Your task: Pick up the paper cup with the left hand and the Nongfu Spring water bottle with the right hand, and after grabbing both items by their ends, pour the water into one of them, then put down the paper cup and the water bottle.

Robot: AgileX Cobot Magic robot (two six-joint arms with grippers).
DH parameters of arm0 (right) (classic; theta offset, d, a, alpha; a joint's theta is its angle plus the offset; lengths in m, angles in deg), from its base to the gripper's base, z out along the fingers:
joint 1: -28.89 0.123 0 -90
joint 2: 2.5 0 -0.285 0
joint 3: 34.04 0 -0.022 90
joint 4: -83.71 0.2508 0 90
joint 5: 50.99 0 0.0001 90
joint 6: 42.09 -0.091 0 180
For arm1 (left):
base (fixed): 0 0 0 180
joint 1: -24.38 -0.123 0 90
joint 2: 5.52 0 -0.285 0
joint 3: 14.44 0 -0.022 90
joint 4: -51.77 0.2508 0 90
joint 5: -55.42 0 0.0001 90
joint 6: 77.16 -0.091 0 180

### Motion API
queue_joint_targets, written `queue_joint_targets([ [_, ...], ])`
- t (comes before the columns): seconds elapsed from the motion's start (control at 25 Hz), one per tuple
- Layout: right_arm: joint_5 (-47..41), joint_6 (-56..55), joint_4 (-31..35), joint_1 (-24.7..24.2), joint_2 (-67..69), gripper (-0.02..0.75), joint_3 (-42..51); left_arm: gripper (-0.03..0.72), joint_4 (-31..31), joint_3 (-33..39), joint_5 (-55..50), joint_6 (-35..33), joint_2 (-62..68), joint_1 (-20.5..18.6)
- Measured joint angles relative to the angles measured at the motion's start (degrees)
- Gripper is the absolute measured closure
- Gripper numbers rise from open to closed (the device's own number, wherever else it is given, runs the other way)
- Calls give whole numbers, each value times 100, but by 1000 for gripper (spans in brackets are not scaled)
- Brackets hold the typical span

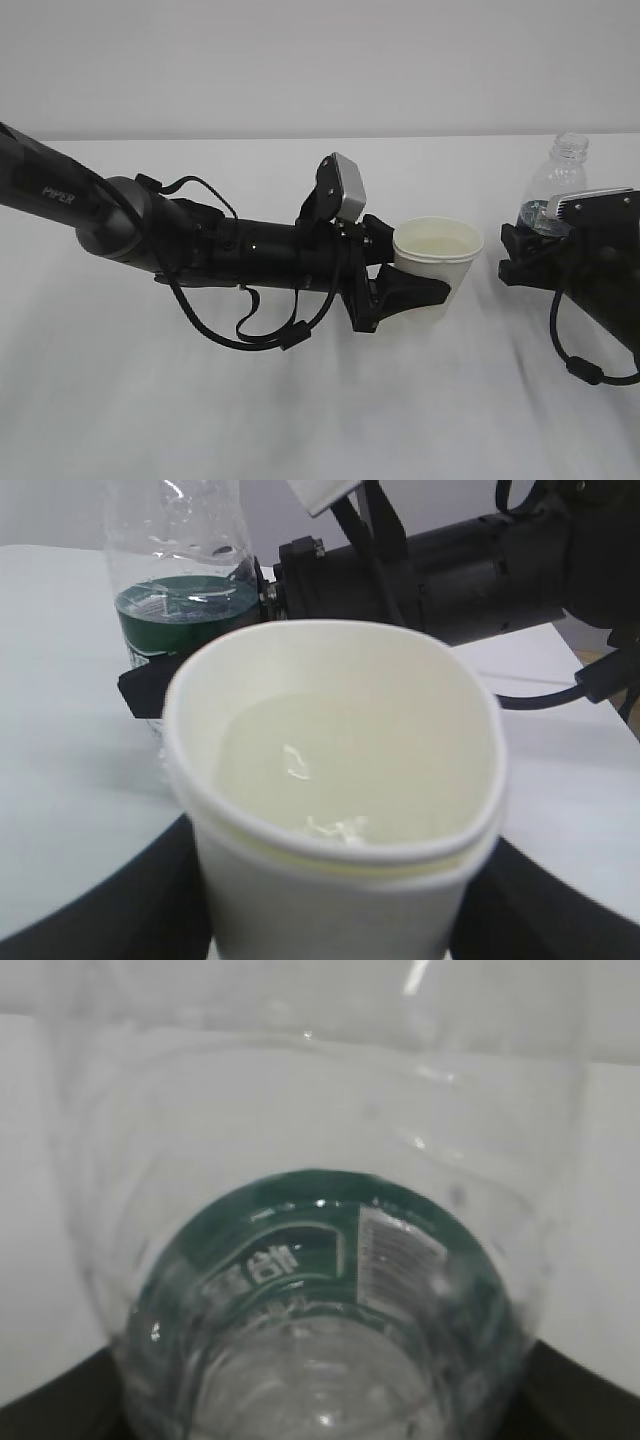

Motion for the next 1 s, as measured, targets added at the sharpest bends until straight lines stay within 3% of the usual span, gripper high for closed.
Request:
queue_joint_targets([
  [1.0,-122,0,-23,0,0,214,0,241,0,0,0,0,0,0],
])
